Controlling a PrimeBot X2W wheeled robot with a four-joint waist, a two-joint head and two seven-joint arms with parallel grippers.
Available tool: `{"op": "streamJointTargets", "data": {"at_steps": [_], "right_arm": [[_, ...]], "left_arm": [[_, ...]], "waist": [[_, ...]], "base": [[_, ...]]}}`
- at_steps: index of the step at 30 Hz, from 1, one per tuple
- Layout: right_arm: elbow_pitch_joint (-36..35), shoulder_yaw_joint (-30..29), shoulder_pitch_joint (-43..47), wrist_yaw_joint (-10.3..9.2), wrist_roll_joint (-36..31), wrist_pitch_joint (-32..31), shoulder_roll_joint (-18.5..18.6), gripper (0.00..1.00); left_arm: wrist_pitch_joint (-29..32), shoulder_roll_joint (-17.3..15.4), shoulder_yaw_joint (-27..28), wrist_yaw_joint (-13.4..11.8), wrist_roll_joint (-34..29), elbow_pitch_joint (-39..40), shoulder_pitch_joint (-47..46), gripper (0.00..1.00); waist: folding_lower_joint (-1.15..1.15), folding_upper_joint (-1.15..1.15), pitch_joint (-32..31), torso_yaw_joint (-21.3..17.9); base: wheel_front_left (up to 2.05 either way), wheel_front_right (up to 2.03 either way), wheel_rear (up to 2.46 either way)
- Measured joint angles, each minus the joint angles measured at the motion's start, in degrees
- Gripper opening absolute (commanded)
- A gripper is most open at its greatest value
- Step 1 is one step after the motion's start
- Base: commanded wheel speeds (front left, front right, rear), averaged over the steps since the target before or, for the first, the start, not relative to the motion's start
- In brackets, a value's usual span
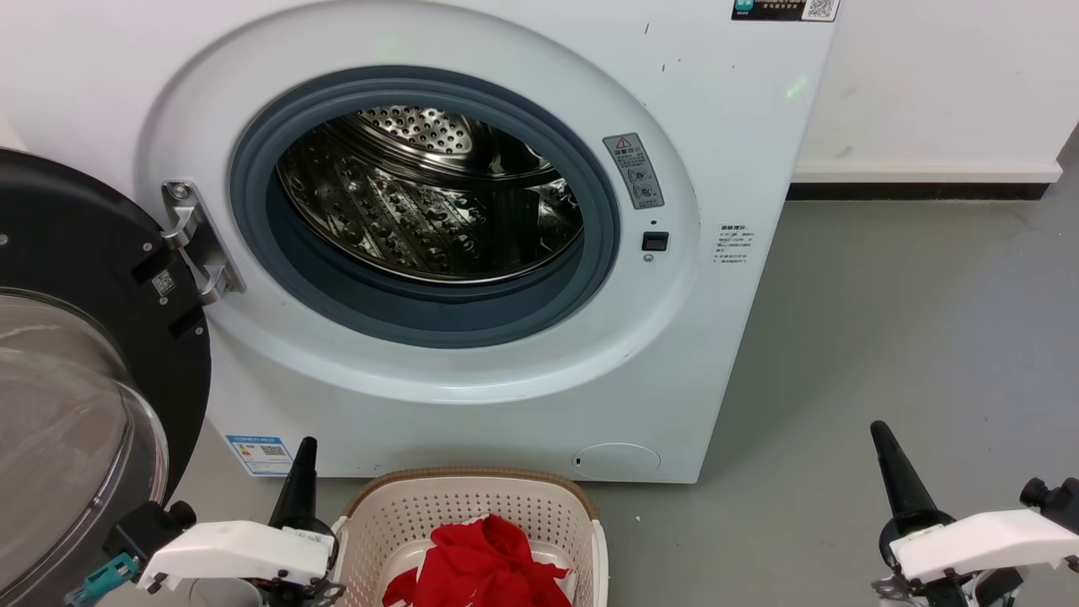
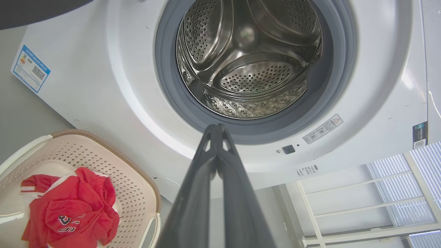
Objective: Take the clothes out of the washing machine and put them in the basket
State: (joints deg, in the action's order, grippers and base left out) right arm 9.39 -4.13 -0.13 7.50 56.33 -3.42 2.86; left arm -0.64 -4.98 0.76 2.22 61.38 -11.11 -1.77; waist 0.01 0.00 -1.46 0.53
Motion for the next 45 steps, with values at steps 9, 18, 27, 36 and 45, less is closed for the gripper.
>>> {"op": "streamJointTargets", "data": {"at_steps": [9, 18, 27, 36, 45], "right_arm": [[0.7, -0.4, -1.1, 0.00, 6.1, -0.6, 0.0, 0.00], [1.5, -0.8, -2.2, 0.00, 11.8, -1.0, 0.0, 0.00], [2.1, -1.1, -2.7, 0.00, 16.9, -1.4, 0.0, 0.00], [2.7, -1.4, -3.4, 0.00, 21.7, -1.8, 0.0, 0.00], [3.4, -1.7, -4.3, 0.00, 26.2, -2.2, 0.0, 0.00]], "left_arm": [[1.1, 0.3, 1.1, 0.9, 5.2, -0.4, -0.9, 0.00], [2.4, 0.6, 1.9, 1.7, 10.0, -1.0, -1.2, 0.00], [3.4, 1.0, 2.8, 2.3, 14.5, -1.4, -2.0, 0.00], [4.3, 1.3, 3.5, 3.3, 18.7, -1.7, -2.4, 0.00], [5.3, 1.5, 4.2, 3.8, 22.5, -2.1, -3.2, 0.00]], "waist": [[0.00, 0.00, 0.2, -0.1], [0.00, 0.00, 0.4, -0.1], [0.00, 0.00, 0.7, -0.2], [0.00, 0.00, 0.9, -0.3], [0.00, 0.00, 1.1, -0.4]], "base": [[0.00, 0.00, 0.00], [0.00, 0.00, 0.00], [0.00, 0.00, 0.00], [0.00, 0.00, 0.00], [0.00, 0.00, 0.00]]}}
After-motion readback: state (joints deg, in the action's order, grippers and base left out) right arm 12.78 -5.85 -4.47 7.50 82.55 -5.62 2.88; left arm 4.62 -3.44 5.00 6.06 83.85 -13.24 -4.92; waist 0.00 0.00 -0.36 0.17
